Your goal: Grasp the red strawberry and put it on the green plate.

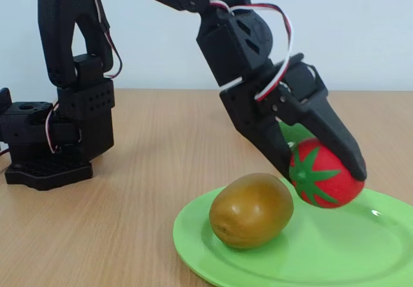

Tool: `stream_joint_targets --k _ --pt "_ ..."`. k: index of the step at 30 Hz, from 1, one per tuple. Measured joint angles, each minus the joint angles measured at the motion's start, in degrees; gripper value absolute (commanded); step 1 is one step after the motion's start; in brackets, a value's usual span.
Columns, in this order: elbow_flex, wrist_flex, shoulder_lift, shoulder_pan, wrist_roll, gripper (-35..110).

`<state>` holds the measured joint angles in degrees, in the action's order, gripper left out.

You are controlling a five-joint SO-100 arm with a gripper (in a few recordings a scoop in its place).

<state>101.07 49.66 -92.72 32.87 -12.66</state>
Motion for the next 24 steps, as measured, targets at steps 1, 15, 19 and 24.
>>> stream_joint_targets --k 1,15,19,24 --pt "-1.49 0.0 1.41 0.09 -0.09 25" --pt "-13.89 0.0 16.08 -3.34 2.29 27" --pt "-15.82 0.0 18.9 -3.87 3.87 26" --pt "-17.05 0.0 21.18 -4.83 4.31 27"
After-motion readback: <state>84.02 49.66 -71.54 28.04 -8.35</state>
